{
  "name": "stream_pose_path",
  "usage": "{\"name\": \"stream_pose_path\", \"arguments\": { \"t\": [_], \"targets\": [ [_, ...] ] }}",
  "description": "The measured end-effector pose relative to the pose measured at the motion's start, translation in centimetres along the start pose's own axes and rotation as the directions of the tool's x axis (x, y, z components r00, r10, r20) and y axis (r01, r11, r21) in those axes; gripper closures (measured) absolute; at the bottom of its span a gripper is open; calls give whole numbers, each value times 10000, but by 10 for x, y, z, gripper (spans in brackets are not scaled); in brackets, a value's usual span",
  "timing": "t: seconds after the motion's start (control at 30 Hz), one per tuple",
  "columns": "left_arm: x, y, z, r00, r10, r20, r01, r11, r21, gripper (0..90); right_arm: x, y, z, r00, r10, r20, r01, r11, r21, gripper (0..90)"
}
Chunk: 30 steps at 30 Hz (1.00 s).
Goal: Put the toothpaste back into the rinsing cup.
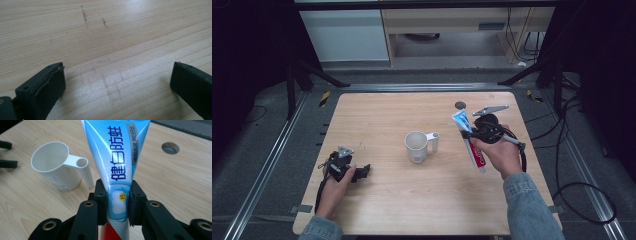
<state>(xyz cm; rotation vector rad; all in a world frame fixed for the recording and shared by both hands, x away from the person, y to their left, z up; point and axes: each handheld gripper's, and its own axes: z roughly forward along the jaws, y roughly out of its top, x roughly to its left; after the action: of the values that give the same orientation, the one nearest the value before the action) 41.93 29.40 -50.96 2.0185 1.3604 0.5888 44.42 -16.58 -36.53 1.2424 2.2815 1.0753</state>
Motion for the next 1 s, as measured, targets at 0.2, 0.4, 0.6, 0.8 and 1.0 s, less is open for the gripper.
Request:
{"name": "stream_pose_path", "arguments": {
  "t": [0.2, 0.4, 0.6, 0.8, 1.0],
  "targets": [
    [0, 0, 0, 10000, 20, -6, -20, 10000, 22, 0, 10, 0, 1, 9998, -178, -103, 172, 9979, -617, 732],
    [0, 0, 0, 10000, 19, -12, -19, 10000, 25, 0, 20, 3, 2, 9991, -370, -200, 343, 9919, -1221, 732],
    [0, 0, 0, 10000, 18, -12, -18, 10000, 26, 0, 28, 9, 2, 9985, -473, -261, 425, 9856, -1636, 732],
    [0, 0, 0, 10000, 19, -11, -19, 10000, 27, 0, 37, 16, 4, 9976, -572, -390, 488, 9806, -1898, 731],
    [0, 0, 0, 10000, 18, -12, -18, 10000, 25, 0, 47, 25, 4, 9965, -649, -536, 513, 9733, -2239, 729]
  ]
}}
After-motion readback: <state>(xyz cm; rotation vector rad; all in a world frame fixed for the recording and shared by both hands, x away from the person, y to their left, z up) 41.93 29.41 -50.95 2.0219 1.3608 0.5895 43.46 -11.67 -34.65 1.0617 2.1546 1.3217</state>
